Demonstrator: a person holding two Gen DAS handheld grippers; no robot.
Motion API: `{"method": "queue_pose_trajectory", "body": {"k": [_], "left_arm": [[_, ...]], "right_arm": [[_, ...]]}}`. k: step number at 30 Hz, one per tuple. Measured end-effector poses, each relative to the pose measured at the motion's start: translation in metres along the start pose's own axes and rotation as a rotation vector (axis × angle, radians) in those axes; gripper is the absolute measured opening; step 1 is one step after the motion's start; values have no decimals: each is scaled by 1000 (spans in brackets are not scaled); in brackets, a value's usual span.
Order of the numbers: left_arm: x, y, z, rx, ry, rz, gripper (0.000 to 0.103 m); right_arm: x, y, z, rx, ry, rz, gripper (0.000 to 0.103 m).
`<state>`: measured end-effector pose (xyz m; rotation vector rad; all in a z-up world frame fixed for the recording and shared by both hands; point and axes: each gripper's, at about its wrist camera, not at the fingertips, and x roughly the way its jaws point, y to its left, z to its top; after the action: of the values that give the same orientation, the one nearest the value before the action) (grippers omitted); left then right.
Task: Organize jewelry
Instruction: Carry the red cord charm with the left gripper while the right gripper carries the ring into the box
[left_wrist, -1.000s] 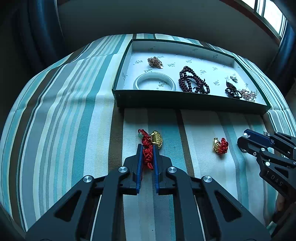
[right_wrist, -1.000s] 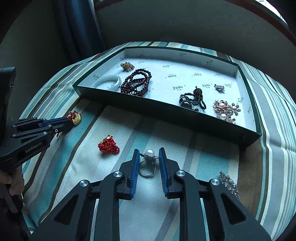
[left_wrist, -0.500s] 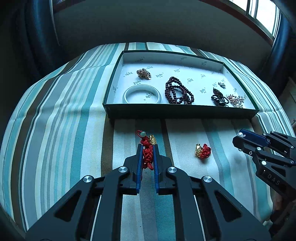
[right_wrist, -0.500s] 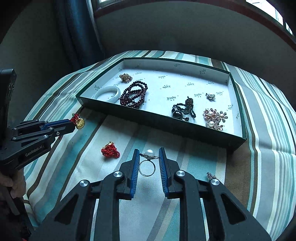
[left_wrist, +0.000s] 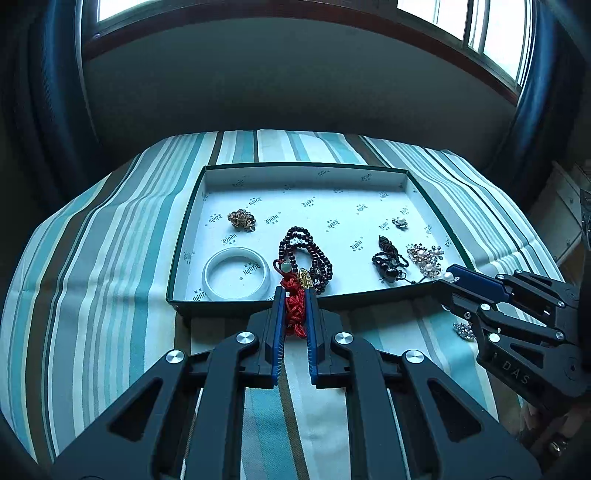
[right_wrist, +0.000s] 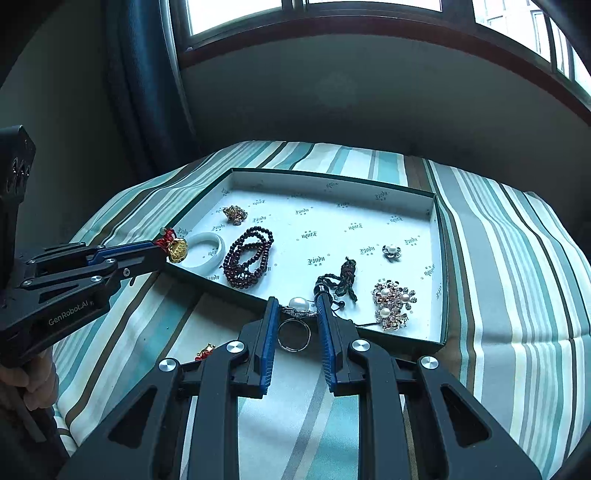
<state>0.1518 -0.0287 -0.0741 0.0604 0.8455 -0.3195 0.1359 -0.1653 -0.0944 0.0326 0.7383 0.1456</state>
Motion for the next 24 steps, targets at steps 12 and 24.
{"method": "queue_pose_trajectory", "body": {"k": [12,24], "left_arm": [[46,-21,64,40,-48,-29,10],[127,-19,78,18,51,-6,10]], "right_arm": [[40,-23,56,11,-41,-43,22],[110,-48,69,54,59,-62,22]]}}
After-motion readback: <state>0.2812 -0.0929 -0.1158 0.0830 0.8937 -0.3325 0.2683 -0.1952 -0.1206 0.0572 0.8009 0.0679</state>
